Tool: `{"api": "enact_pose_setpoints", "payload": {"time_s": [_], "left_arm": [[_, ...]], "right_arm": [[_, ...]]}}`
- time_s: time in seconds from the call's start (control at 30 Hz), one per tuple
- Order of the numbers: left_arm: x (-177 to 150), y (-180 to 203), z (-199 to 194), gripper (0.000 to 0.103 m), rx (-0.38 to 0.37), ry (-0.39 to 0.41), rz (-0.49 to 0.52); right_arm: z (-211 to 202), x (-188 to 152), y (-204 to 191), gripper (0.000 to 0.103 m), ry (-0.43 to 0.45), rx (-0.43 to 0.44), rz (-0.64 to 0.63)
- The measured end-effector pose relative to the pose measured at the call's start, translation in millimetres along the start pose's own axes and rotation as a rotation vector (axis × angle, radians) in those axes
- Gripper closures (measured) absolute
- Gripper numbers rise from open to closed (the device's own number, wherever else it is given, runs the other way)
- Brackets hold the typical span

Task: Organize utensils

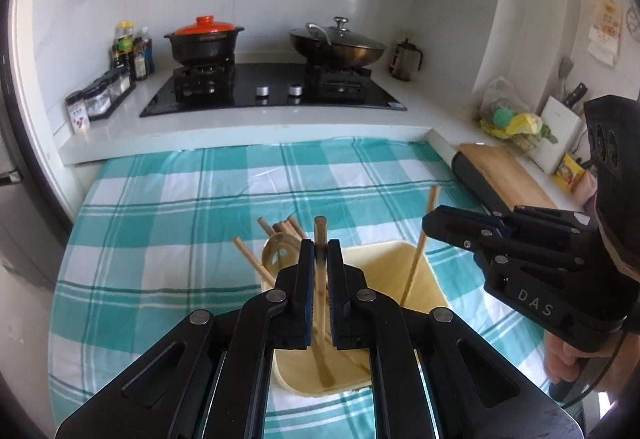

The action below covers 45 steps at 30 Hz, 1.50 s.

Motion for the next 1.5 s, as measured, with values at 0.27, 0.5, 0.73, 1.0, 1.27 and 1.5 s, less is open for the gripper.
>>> {"api": "enact_pose_setpoints", "payload": {"time_s": [0.27,0.5,0.73,1.0,1.27,1.5], "left_arm": [[-4.4,-13.1,-31.8,0.025,0.095,0.078,0.05],[-33.2,4.5,-88.2,0.001,0.277,0.194,0.208],[-83.4,38.3,-145.6,0.001,0.352,0.234,0.2],[-133.5,43.2,-186.9,0.001,0.274,0.125,0.096],[-150.0,54.4,-201.8,0.0,0.299,0.101,0.089],[-151.4,54.8,-204.0,0.0,0.304,0.09,0.09]], "right_arm": [[-9.6,-2.5,10.3,0.05,0.087,0.088,0.155],[-66.3,-27.9,14.0,0.03,0.138,-0.033,0.11],[-141.4,-72.0,-19.0,0.012,0.133,-0.145,0.04],[-201.0,-120.8,-63.1,0.0,0.148,-0.281,-0.016],[-225.8,-142.2,-73.9,0.0,0.169,-0.3,0.035],[-240.3,-146.8,-71.5,0.0,0.178,-0.32,0.04]]}}
Point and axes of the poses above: each gripper's, at about its wrist camera, not at the fingertips, and z roughly the way its jaws point, y to its right, x to its top, the point moved 5 cm from there along z, roughly the way its jaws point, and after that the axes turned 13 degrees about y, right-handed, at the moved point
